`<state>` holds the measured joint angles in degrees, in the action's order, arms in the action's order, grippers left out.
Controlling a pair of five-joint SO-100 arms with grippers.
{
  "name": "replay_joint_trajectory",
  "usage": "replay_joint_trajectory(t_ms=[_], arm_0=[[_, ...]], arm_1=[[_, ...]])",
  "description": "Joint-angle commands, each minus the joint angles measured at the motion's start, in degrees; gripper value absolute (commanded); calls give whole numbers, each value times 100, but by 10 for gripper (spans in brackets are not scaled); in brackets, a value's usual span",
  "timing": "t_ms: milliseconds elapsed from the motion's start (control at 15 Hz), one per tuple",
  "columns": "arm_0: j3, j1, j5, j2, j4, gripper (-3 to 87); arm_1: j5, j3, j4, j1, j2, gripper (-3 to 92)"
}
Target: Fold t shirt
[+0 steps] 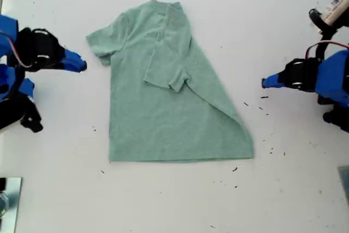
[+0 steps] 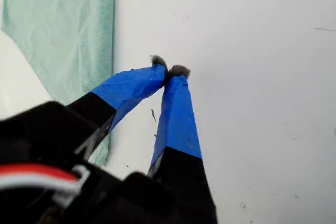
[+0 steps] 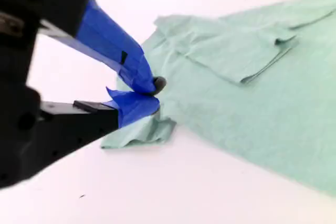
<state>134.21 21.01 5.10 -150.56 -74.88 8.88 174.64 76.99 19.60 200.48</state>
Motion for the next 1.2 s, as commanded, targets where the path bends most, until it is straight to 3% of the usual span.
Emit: replay_joint_trajectory(t_ms=[0,333,400,467,533,667,800,1133], arm_0=[[-1767,932,694,1802,-729,-1],[-3076,1468,1538,2505,-1213,-2],[-3138,1538,1538,2452,-1283,68],[-3208,1556,1556,2417,-1362,211],[-3252,1538,1714,2417,-1406,261],[-3208,1687,1925,2443,-1424,289],[-3094,1969,2171,2795,-1406,261],[-2259,2391,2224,4228,-193,256]], arm_1=[[-62,369,-149,-53,26,26],[-26,369,-149,-149,26,26],[0,369,-149,-149,26,26],[18,369,-149,-149,26,26],[35,369,-141,-141,26,26],[53,369,-141,-141,26,26],[53,369,-141,-149,26,26],[26,369,-141,-255,26,26]])
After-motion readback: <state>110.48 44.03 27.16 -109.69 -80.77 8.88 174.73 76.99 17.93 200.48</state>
